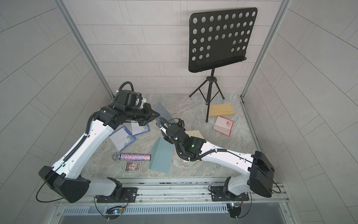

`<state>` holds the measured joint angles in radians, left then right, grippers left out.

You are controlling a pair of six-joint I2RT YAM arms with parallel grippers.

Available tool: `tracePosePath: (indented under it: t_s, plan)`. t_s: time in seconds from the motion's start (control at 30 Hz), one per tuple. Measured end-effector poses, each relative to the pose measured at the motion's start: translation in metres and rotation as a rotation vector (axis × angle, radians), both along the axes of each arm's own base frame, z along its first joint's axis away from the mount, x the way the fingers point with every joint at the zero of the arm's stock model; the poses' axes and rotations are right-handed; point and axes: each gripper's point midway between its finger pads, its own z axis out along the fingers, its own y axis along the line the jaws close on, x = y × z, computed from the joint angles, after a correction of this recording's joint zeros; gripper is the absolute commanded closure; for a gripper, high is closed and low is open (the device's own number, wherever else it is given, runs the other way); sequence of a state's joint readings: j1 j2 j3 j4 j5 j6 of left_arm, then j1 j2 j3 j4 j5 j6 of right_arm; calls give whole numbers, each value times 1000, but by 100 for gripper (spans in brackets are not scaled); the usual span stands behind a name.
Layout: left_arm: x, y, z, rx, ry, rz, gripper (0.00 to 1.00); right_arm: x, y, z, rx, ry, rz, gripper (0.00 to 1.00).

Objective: Take the letter paper out of the envelope
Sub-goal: Take out the letter paper from the envelope.

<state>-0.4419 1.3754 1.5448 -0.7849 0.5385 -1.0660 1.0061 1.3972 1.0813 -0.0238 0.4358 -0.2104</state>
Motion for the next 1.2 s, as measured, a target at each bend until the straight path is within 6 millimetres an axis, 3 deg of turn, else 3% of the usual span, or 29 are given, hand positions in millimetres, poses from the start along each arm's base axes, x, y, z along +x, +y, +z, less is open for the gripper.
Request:
tracePosePath:
  t_s: [0.23,0.37,0.53,0.93,1.07,1.2]
  plan:
    - [0,0,0,-2,4,5,100,5,-1,0,-8,-11,-31,86]
    - [0,0,0,-4,6,7,100,6,-3,2,-11,-22,-42,100]
    - [0,1,0,-1,6,10,100,4,-1,2,-2,-11,-28,100]
    - [-10,-1,-2,24,33,-22,100,-24,-16,15,46,76,68,100]
    - [-1,0,-8,57,29,-13,100,-37,-14,29,100,85,124,100]
    - [3,1,-19,85,44,-12,100,-46,-14,28,106,117,160,100]
